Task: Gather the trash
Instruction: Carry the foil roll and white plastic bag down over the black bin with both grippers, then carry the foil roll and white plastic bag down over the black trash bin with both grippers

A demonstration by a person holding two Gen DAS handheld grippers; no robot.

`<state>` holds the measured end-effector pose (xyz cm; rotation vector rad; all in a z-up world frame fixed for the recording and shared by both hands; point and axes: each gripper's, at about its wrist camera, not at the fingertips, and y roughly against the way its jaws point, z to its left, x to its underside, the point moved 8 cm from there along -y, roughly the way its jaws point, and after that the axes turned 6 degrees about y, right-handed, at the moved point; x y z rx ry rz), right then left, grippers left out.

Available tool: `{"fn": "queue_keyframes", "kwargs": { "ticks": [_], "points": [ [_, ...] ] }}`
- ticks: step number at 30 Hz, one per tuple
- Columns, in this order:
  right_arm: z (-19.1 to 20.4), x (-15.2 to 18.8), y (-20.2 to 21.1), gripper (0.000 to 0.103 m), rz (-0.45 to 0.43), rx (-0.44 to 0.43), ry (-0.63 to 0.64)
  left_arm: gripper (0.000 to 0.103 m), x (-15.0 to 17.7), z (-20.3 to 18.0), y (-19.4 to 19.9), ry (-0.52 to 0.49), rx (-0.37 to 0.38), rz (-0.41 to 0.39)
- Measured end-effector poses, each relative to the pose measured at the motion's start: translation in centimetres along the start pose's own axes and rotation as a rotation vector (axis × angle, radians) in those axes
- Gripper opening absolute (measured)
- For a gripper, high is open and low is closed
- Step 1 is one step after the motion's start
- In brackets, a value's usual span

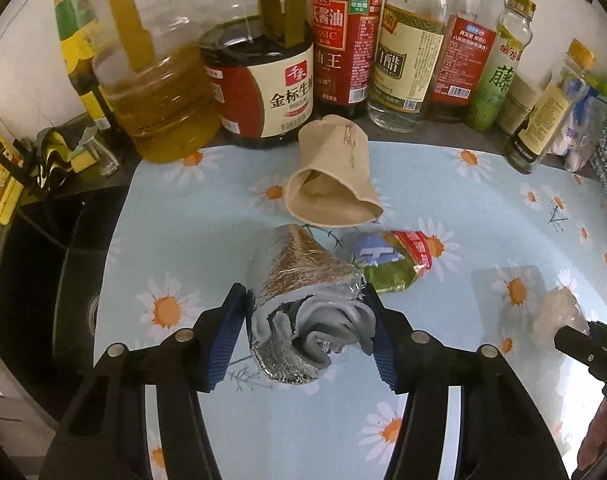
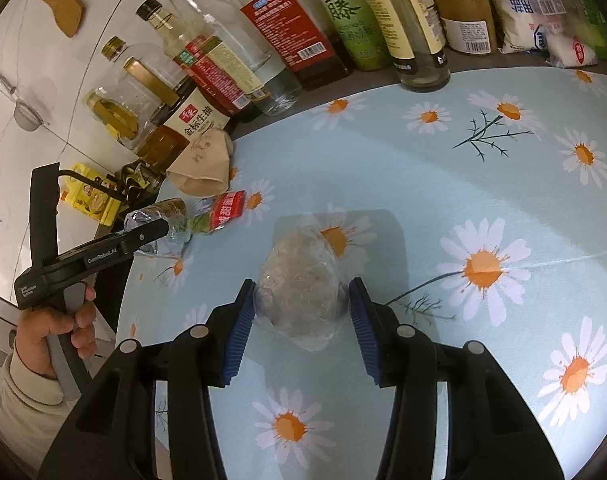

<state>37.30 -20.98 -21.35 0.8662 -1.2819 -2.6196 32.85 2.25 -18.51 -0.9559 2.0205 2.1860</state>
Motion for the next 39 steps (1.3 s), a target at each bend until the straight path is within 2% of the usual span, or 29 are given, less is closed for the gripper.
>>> {"fn": "queue_keyframes", "kwargs": {
  "ticks": [5,17,26,39],
  "points": [
    [1.4,0.8,0.2,0.048,0.003,0.015,0.014,0.055,0.9,0.9,1.5,0.023,0.039,-0.019],
    [6.3,3.5,1.9,0.048,-0.024,0.076,0.029,0.055,3.4,2.3,7.1,-0.008,0.148,-0.102],
    [11.6,6.3,2.6,0.048,-0.04,0.092,0.026,0.055,6.8,4.3,11.2,-0.04,0.244,-0.143],
    [18.5,9.7,2.2,0.048,-0.055,0.098,0.026,0.055,12.4,8.8,14.2,-0.032,0.328,-0.151]
  ]
}}
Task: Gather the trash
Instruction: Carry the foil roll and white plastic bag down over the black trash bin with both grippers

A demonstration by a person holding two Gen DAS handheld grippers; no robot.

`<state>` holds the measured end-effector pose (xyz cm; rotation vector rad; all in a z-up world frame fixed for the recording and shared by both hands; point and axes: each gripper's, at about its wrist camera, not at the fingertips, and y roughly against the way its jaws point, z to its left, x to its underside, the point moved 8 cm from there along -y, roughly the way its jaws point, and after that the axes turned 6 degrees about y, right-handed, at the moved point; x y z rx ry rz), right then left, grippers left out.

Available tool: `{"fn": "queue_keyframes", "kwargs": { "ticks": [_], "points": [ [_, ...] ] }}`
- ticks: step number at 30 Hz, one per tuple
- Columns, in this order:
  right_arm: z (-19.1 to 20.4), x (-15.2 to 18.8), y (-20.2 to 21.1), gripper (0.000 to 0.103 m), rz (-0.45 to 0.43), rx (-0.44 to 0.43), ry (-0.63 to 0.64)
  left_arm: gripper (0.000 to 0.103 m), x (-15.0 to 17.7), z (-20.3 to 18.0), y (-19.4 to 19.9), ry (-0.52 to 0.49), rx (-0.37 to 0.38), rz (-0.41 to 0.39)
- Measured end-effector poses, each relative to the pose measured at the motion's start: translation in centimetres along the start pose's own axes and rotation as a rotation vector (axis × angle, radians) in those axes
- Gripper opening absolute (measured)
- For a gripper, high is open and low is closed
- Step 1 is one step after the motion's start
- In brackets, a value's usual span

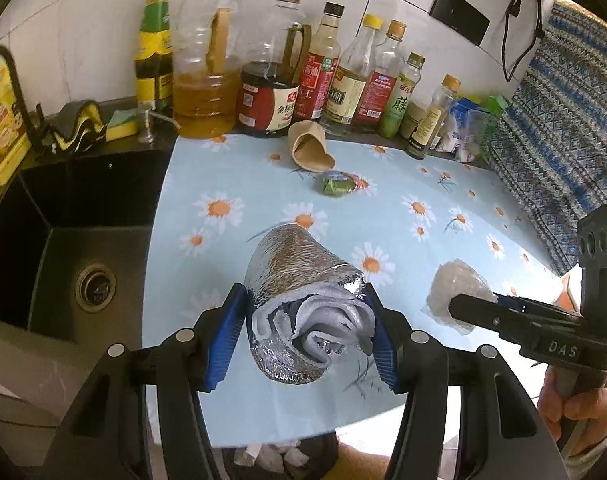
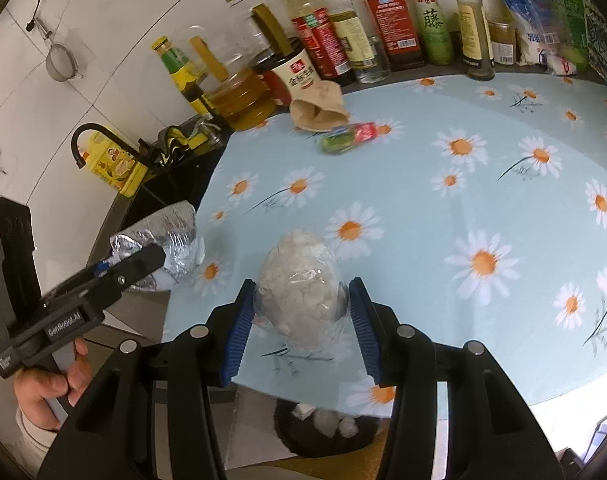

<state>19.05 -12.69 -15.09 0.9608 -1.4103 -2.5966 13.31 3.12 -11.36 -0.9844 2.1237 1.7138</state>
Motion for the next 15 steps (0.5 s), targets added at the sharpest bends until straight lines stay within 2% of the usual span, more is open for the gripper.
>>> {"fn": "queue_keyframes", "kwargs": {
  "ticks": [15],
  "points": [
    [6.4,3.5,0.6,0.048,-0.025,0.011,-0.024,0.055,4.3,3.4,4.9,0.009,0.069,-0.001]
  ]
}}
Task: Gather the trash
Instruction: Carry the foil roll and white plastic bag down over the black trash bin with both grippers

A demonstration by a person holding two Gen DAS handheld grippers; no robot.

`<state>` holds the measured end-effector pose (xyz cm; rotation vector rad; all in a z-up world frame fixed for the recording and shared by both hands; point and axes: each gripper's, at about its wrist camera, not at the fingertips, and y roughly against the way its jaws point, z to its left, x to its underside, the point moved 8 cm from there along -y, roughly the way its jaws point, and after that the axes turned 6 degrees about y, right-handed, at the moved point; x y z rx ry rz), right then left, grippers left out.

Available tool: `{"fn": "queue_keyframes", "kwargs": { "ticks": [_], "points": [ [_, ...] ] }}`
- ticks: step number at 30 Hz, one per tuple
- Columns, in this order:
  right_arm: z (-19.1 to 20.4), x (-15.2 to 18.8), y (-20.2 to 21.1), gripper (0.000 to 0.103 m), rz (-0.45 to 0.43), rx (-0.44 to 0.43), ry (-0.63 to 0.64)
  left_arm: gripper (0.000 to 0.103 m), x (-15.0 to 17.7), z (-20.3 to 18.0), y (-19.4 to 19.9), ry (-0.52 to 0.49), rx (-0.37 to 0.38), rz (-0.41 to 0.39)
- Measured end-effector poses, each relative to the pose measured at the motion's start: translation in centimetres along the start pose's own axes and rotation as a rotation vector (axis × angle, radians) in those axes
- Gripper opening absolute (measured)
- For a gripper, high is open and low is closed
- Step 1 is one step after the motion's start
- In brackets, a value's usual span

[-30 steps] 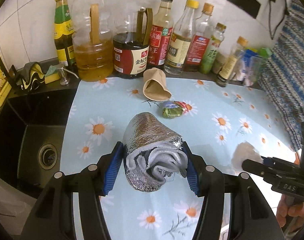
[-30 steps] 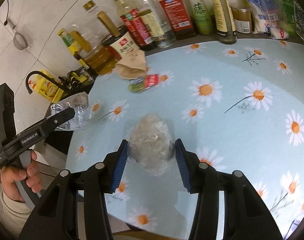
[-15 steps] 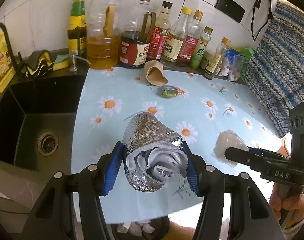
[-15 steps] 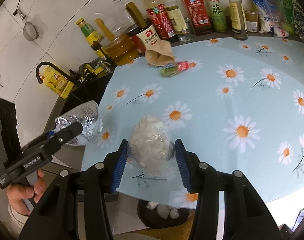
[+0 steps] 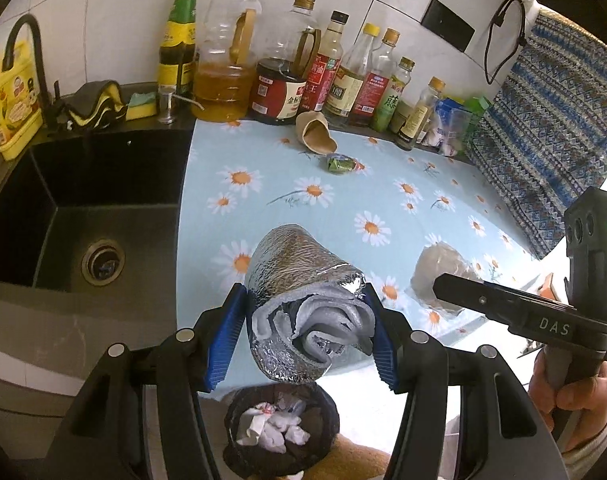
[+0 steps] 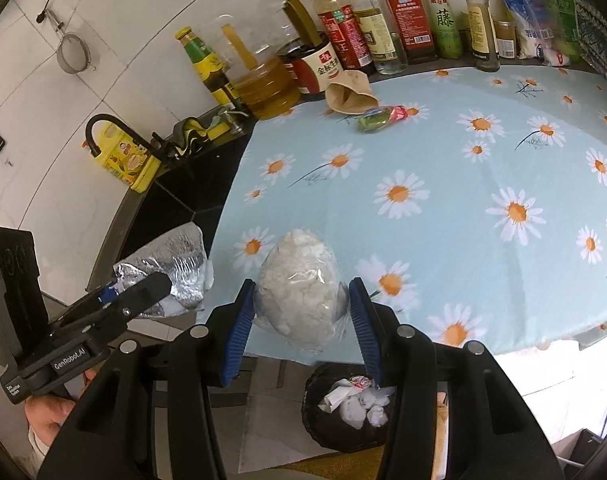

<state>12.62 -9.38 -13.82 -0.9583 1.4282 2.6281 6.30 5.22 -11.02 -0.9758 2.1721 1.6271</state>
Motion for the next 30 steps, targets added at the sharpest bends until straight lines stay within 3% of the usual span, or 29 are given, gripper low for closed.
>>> {"fn": "queue_keyframes", "kwargs": {
  "ticks": [12,30],
  "points": [
    [1.9,5.7,0.6,0.048,0.018,0.026,-0.046,0.055,5.3,1.2,2.2,-0.021,0.026,0.043],
    [0.9,13.2,-1.4,0.048,0.14,0.024,-0.13,0.055,13.4,1.6,-0.6,0.024,0.035,0.202]
  ]
}}
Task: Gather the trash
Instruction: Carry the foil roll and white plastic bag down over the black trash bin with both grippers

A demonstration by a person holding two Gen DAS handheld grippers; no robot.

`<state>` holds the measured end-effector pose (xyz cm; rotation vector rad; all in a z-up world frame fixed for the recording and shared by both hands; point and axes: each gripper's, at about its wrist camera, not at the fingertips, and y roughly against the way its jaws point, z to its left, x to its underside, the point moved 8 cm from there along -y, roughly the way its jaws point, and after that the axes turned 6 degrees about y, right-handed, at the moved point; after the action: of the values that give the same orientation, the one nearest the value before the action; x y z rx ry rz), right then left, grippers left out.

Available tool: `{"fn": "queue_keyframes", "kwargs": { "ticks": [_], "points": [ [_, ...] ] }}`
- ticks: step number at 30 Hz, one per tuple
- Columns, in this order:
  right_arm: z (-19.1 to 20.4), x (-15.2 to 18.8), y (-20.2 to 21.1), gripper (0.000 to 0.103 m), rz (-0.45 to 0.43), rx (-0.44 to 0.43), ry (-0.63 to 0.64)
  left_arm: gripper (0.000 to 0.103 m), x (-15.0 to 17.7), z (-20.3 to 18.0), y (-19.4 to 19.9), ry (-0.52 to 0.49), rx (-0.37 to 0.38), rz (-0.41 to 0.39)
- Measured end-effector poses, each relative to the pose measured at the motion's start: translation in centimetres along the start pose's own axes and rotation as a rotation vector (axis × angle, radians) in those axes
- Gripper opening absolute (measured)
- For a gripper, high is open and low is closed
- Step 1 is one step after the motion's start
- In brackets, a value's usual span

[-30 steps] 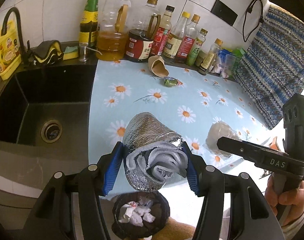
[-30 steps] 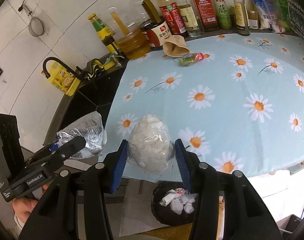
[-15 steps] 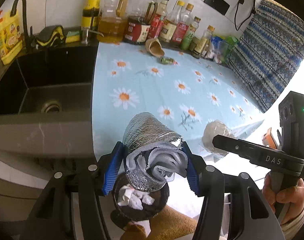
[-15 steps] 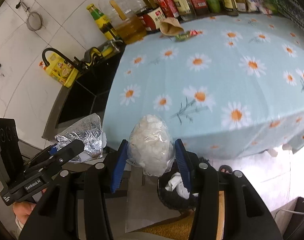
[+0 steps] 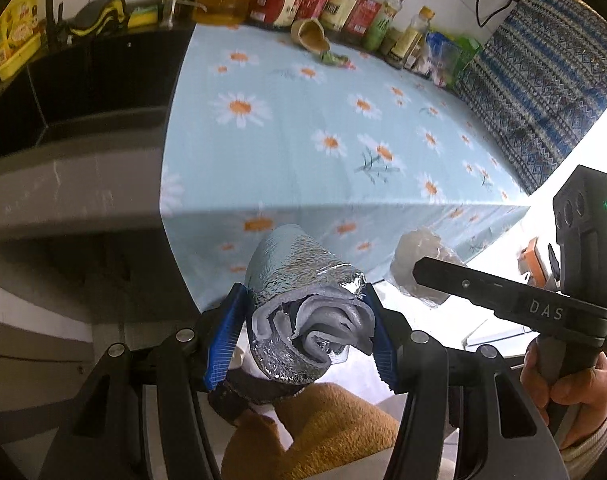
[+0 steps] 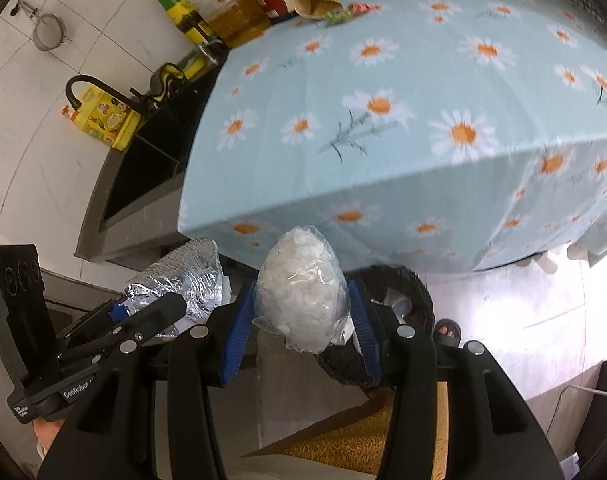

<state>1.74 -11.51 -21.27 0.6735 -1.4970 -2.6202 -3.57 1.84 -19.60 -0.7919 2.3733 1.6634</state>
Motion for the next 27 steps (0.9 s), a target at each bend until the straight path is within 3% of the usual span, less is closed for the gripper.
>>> {"fn": "queue_keyframes", "kwargs": {
  "ticks": [27],
  "points": [
    [-5.5,5.4,-7.8,0.048,0.226,-0.009,-0.135,0.055,7.1,2.6,-9.0,0.074,-0.056,0.255]
  ]
}}
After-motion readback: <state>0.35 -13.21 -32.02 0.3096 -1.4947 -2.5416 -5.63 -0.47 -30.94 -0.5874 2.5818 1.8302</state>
